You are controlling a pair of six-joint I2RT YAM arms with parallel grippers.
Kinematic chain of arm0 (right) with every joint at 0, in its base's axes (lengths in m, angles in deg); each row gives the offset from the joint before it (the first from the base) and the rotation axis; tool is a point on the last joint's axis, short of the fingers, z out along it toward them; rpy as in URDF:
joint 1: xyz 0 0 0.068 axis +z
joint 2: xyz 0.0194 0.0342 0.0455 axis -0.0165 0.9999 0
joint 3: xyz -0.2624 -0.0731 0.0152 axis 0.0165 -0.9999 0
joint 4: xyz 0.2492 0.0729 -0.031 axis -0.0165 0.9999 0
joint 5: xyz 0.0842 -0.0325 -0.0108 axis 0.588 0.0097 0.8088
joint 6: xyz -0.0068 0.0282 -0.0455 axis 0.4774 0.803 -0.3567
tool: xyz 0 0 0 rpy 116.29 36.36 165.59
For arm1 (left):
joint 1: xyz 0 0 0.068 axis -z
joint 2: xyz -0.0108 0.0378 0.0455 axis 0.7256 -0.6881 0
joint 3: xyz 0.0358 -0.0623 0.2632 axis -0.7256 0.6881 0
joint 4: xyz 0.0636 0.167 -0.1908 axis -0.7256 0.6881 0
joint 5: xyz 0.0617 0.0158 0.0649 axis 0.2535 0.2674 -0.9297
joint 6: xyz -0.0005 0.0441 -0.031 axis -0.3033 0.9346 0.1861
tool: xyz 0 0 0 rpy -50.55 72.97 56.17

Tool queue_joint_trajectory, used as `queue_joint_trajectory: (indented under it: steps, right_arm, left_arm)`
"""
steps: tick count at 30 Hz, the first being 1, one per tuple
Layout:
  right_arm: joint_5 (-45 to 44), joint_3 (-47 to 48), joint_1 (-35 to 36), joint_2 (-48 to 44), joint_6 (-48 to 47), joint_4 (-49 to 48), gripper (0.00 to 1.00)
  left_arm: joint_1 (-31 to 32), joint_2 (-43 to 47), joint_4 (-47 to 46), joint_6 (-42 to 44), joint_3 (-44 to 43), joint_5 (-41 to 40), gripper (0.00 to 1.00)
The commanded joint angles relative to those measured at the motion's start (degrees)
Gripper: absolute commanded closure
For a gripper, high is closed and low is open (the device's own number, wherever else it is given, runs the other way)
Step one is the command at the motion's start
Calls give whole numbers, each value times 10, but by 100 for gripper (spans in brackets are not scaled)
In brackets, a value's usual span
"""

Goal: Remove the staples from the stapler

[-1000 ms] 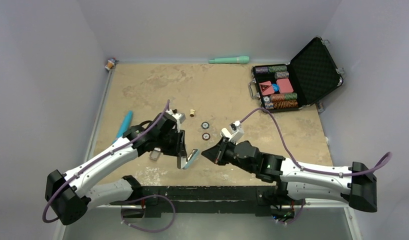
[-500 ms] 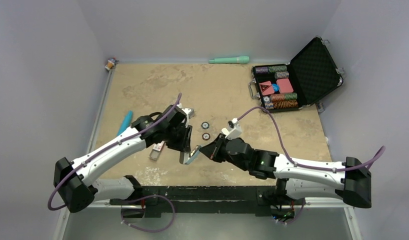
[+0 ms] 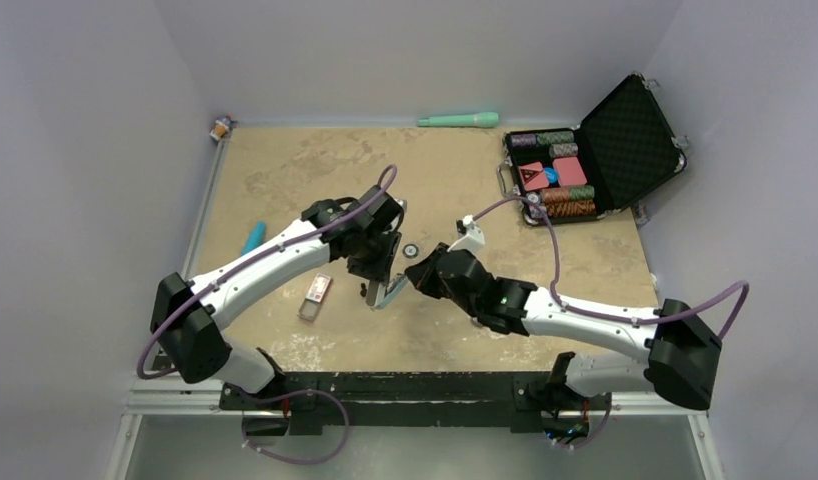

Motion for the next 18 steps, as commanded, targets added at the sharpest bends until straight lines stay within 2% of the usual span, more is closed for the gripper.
queue_joint_trajectory:
  steps: [1, 12, 18]
  right_arm:
    - [52, 10, -57, 11, -61, -64, 100]
    - [93, 52, -74, 111, -101, -113, 100]
    - [110, 31, -74, 116, -100, -155, 100]
  left_arm:
    - [1, -23, 36, 15, -60, -19, 100]
    - [2, -30, 35, 18, -58, -22, 100]
    - [1, -28, 36, 15, -65, -30, 100]
